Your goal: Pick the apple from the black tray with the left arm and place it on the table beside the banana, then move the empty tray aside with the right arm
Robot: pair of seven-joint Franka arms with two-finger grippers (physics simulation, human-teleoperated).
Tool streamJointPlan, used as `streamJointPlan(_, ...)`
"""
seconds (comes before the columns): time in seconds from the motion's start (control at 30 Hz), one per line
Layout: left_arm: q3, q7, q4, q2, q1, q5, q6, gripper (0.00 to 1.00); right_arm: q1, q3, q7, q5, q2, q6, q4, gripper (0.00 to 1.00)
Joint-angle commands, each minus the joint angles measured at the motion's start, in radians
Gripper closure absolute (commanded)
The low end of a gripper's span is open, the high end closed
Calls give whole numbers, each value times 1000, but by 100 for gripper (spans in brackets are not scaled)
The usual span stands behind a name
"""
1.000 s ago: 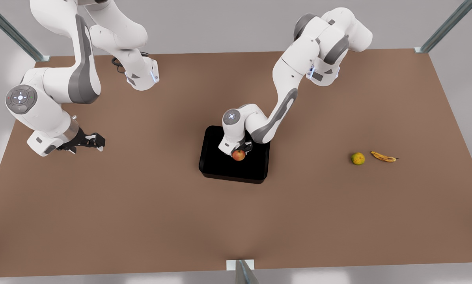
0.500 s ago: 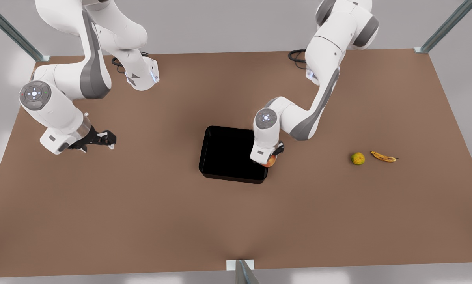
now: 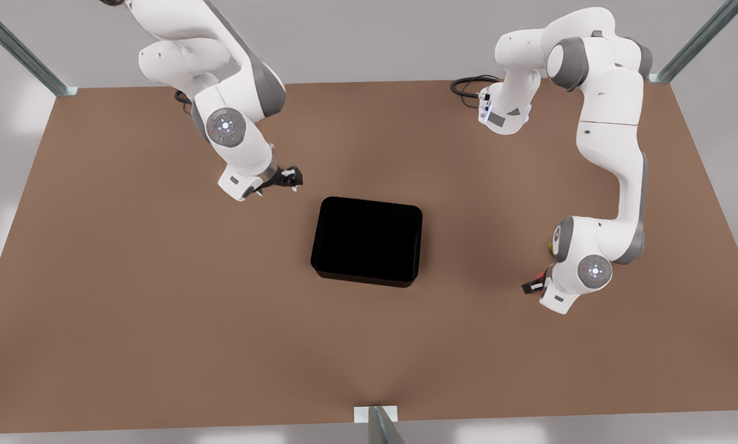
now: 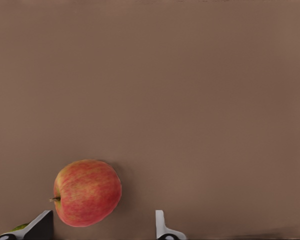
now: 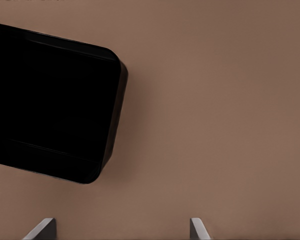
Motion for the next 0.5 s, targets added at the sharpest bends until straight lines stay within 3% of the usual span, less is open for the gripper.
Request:
streamJointPlan(0.0, 7, 572, 38, -88, 15, -18, -121, 0, -123, -5, 427, 45, 16, 310, -38, 0)
streamJointPlan(0.03, 8, 558, 241, -136, 37, -167, -434, 0, -123, -3, 431, 45, 21, 354, -41, 0)
streamJointPlan(0.07, 11, 546, 348, -166, 83, -253, -635, 0, -123, -3, 431, 39, 32, 376, -41, 0)
streamJointPlan(0.1, 17, 541, 304, -269, 85, -254, -628, 0, -123, -3, 429, 37, 45, 420, -49, 0)
streamJointPlan(0.13, 10, 510, -4, -476, 78, -257, -364, 0, -122, -3, 431, 35, 68, 439, -49, 0)
streamJointPlan(0.47, 16, 395, 80, -384, 78, -261, -407, 0, -5, -2, 311, 19, 154, 434, -49, 0)
